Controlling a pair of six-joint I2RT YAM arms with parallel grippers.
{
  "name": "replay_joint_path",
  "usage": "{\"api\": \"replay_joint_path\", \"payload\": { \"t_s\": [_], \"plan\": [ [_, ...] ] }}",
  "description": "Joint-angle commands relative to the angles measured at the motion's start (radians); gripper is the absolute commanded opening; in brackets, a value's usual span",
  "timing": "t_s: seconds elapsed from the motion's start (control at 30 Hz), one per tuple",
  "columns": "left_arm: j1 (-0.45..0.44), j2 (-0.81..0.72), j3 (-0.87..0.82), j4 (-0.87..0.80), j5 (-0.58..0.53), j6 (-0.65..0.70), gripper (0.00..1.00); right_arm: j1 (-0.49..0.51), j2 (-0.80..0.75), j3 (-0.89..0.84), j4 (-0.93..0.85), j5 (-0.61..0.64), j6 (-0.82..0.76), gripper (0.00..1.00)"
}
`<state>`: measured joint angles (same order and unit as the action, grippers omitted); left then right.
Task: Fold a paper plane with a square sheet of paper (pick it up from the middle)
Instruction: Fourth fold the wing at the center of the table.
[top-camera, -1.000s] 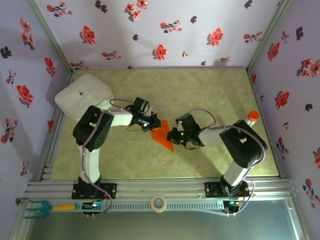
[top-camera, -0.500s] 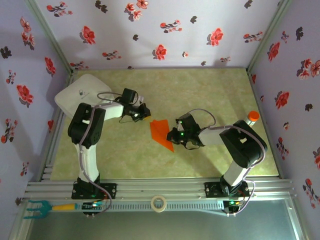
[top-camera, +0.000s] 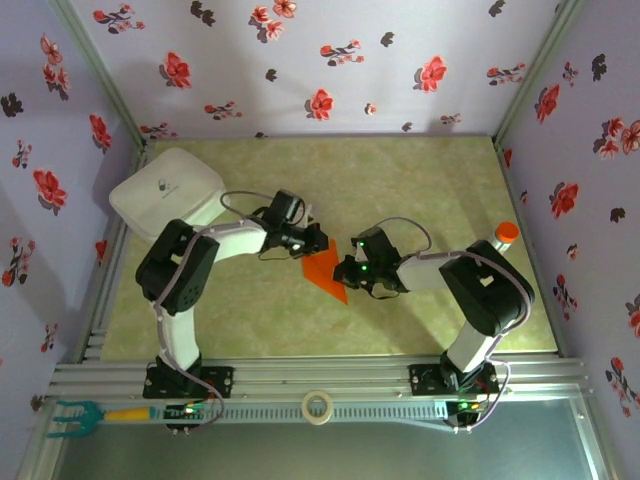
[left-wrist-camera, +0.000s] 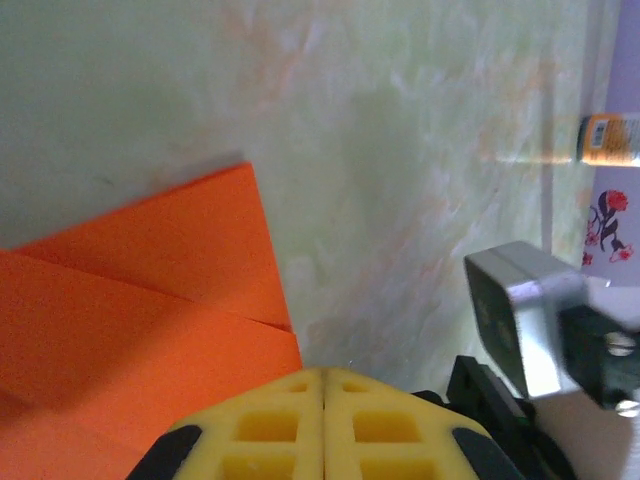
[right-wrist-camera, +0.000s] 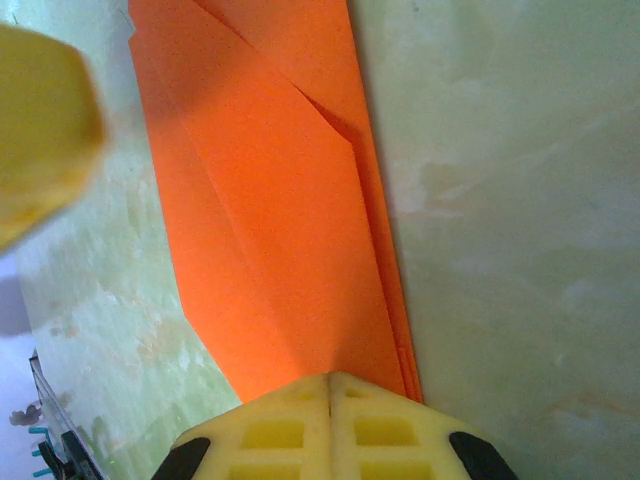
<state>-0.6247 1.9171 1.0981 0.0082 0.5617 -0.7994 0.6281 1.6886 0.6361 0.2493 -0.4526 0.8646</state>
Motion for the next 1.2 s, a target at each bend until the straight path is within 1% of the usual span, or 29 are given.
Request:
{"api": "replay_joint_path", "payload": {
  "t_s": [0.0, 0.1, 0.27, 0.47, 0.6, 0.73, 0.83, 0.9, 1.0, 1.1, 1.17],
  "plan": [
    [0.008, 0.049, -0.043, 0.051, -0.004, -0.042, 0.07, 0.001, 0.033, -0.027, -0.179, 0.060, -0.027, 0.00],
    [0.014, 0.068, -0.068, 0.057, -0.023, -0.038, 0.07, 0.001, 0.032, -0.023, -0.183, 0.057, -0.030, 0.00],
    [0.019, 0.094, -0.103, 0.089, -0.023, -0.050, 0.06, 0.001, 0.019, -0.010, -0.180, 0.049, -0.027, 0.00],
    [0.023, 0.092, -0.122, 0.095, -0.028, -0.051, 0.05, 0.001, -0.050, 0.034, -0.190, 0.037, -0.035, 0.00],
    [0.026, 0.089, -0.126, 0.097, -0.029, -0.052, 0.05, 0.005, -0.086, 0.068, -0.205, -0.005, -0.049, 0.00],
    [0.028, 0.089, -0.127, 0.098, -0.029, -0.052, 0.05, 0.022, -0.105, 0.071, -0.184, -0.050, -0.053, 0.00],
    [0.028, 0.091, -0.127, 0.098, -0.028, -0.051, 0.05, 0.045, -0.077, 0.079, -0.154, -0.084, -0.055, 0.00],
    [0.029, 0.092, -0.129, 0.101, -0.029, -0.052, 0.05, 0.054, -0.048, 0.091, -0.160, -0.068, -0.052, 0.00],
    [0.028, 0.091, -0.133, 0.103, -0.029, -0.053, 0.05, 0.050, -0.009, 0.079, -0.172, -0.011, -0.044, 0.00],
    [0.029, 0.095, -0.135, 0.108, -0.029, -0.056, 0.04, 0.045, 0.021, 0.043, -0.163, -0.007, -0.043, 0.00],
    [0.031, 0.096, -0.136, 0.108, -0.028, -0.055, 0.04, 0.044, 0.020, -0.002, -0.119, -0.022, -0.026, 0.00]
  ]
}}
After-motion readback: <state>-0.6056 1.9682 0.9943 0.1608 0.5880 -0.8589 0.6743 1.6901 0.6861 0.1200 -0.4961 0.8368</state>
